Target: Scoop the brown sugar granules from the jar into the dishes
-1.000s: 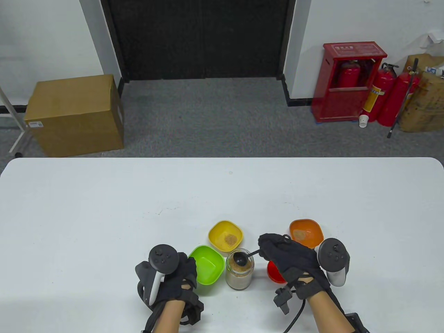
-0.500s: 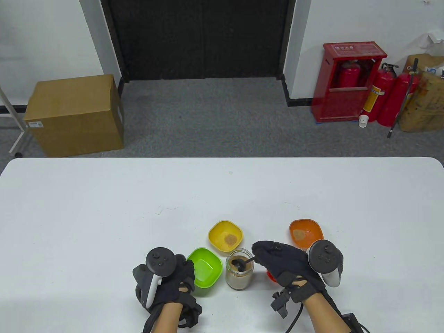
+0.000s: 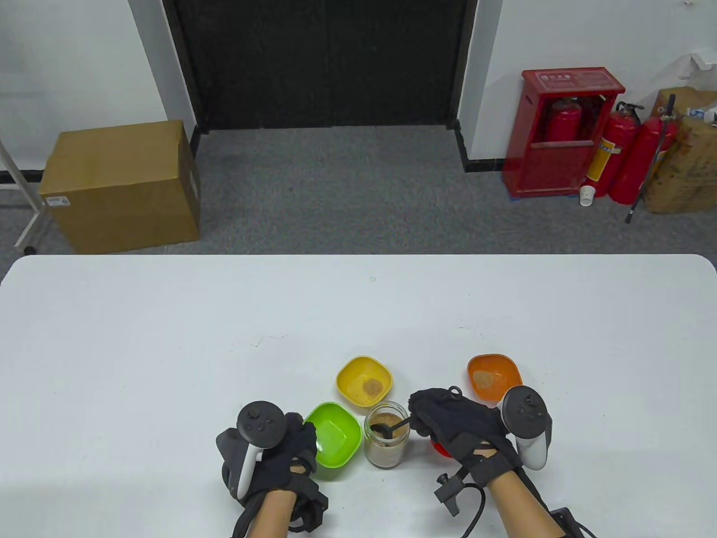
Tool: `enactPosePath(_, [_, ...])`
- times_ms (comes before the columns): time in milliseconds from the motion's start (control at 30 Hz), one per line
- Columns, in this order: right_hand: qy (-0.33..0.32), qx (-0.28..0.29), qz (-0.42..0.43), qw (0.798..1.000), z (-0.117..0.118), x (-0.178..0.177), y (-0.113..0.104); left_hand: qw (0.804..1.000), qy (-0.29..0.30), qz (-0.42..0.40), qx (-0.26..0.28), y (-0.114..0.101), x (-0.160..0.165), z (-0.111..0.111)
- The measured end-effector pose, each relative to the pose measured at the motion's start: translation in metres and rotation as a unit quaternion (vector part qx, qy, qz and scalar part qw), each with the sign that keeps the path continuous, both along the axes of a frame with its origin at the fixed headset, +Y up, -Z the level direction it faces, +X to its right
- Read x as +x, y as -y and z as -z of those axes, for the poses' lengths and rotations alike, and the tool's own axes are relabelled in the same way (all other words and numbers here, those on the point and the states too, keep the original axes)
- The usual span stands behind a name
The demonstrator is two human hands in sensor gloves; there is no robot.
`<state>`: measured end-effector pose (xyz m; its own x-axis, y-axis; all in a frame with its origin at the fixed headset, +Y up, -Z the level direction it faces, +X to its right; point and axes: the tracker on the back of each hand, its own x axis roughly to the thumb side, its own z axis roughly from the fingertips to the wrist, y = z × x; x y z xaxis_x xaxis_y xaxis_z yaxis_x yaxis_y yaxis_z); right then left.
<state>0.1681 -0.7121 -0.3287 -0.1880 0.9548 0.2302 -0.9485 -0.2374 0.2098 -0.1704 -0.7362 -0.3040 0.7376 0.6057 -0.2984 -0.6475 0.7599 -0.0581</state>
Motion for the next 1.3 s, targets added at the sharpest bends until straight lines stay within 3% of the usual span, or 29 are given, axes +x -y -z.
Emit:
enactPosePath(367, [0.027,-0.042,0.033,0.998,0.0,0.005,0.005,1.0,-0.006,-0.014,0.007,0.0,-0.001,-0.001])
enactPosePath(1300, [0.084,-0.084,0.117,0.986,0.005,0.033,0.013,0.998,-0.018,-0.039,0.036,-0.004,-0.01,-0.003])
